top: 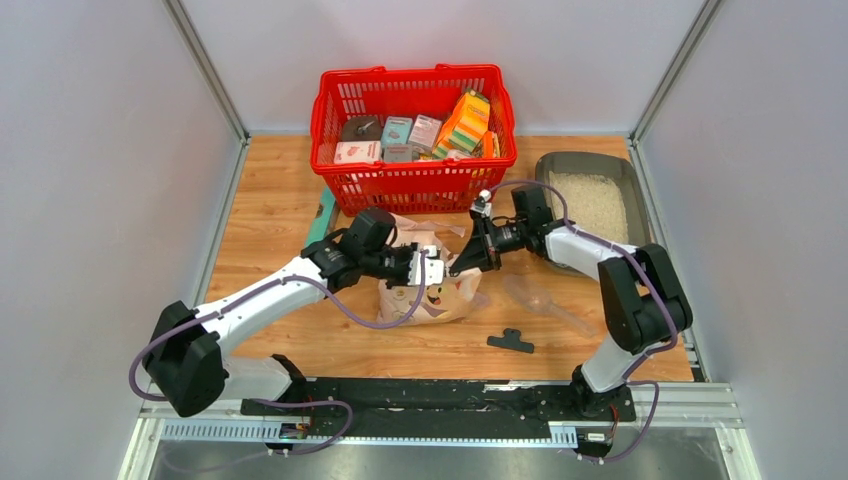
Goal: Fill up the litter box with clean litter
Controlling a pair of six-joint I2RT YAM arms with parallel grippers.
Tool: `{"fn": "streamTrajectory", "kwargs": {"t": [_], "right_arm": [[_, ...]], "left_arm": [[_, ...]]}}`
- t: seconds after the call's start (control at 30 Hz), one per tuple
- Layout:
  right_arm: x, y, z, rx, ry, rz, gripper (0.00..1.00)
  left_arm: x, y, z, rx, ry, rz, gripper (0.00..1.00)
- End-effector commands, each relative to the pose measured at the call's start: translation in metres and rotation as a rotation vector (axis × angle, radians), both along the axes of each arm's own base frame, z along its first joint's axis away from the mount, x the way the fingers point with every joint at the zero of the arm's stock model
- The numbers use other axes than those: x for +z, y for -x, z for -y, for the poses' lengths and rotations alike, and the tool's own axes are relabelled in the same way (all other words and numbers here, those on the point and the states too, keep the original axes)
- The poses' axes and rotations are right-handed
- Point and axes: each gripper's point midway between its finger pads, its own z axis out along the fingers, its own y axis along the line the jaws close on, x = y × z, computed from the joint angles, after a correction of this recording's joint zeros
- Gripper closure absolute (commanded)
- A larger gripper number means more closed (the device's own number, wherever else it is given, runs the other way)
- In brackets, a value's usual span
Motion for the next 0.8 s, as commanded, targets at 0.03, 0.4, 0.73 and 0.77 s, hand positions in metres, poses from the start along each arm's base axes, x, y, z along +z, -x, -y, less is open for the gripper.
{"fn": "streamTrajectory", "kwargs": {"t": [0.03, 0.4, 0.73, 0.77], "right_arm": [[0.037, -0.013, 0.019, -0.028, -0.041, 0.192, 0.92], [0.081, -0.028, 0.056, 0.063, 0.175, 1.157, 0.47], [0.062, 0.006, 0.016, 0.305, 0.102, 1.846, 0.26], [0.056, 0.007, 0.01, 0.327, 0.091, 1.829, 0.25]], "left_arm": [[0.001, 0.01, -0.014, 0.08, -0.007, -0.096, 1.0], [0.005, 0.017, 0.0, 0.103, 0.066, -0.218, 1.0], [0.011, 0.016, 0.007, 0.109, 0.089, -0.251, 1.0], [0.01, 0.016, 0.007, 0.107, 0.087, -0.256, 1.0]]}}
